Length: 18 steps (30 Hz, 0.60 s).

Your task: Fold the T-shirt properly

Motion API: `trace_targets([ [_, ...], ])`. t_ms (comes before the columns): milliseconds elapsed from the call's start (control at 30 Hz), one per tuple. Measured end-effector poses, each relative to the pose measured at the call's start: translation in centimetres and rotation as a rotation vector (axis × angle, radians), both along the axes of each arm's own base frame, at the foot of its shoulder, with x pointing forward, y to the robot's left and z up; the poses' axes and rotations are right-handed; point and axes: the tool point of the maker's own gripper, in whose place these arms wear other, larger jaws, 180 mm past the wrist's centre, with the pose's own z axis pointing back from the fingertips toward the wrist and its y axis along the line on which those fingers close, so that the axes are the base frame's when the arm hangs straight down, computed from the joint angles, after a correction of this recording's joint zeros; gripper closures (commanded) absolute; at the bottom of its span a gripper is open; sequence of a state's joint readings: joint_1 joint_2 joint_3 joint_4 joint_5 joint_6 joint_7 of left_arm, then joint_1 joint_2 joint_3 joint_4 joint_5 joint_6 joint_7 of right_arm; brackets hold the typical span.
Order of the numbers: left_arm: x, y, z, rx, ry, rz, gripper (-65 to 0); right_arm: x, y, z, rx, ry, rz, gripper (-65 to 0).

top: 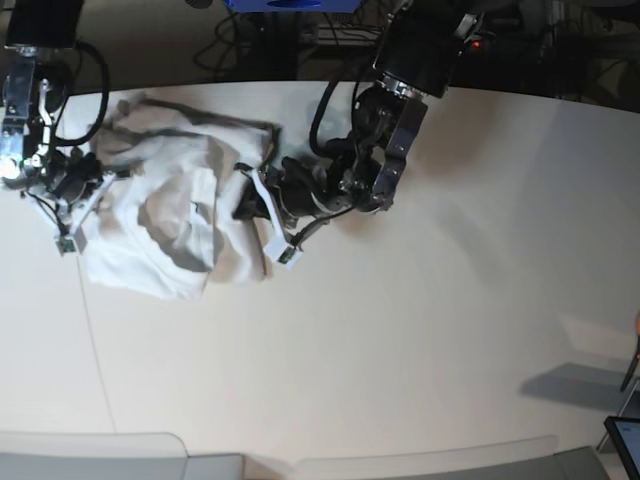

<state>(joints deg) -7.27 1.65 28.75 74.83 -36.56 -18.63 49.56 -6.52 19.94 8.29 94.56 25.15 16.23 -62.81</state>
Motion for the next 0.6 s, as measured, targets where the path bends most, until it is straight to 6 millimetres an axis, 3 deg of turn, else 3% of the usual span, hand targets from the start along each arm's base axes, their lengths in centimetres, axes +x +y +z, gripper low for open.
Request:
trace_targets([
  [233, 2.0, -0.3, 0.2, -0.003, -0.014, 0.015, 0.0, 2.4, 0.7, -0.2, 0.001, 0.000, 0.023, -1.0],
  [400, 3.3, 0.0, 0.7, 0.024, -0.034, 0.013, 0.0, 4.5, 1.2, 1.1, 0.009, -0.042, 0.035, -1.0],
  [600, 6.5, 1.3, 1.0, 0.091, -0.049, 0.038, 0.0, 7.4, 1.0, 2.7, 0.027, -0.093, 0.028, -1.0],
])
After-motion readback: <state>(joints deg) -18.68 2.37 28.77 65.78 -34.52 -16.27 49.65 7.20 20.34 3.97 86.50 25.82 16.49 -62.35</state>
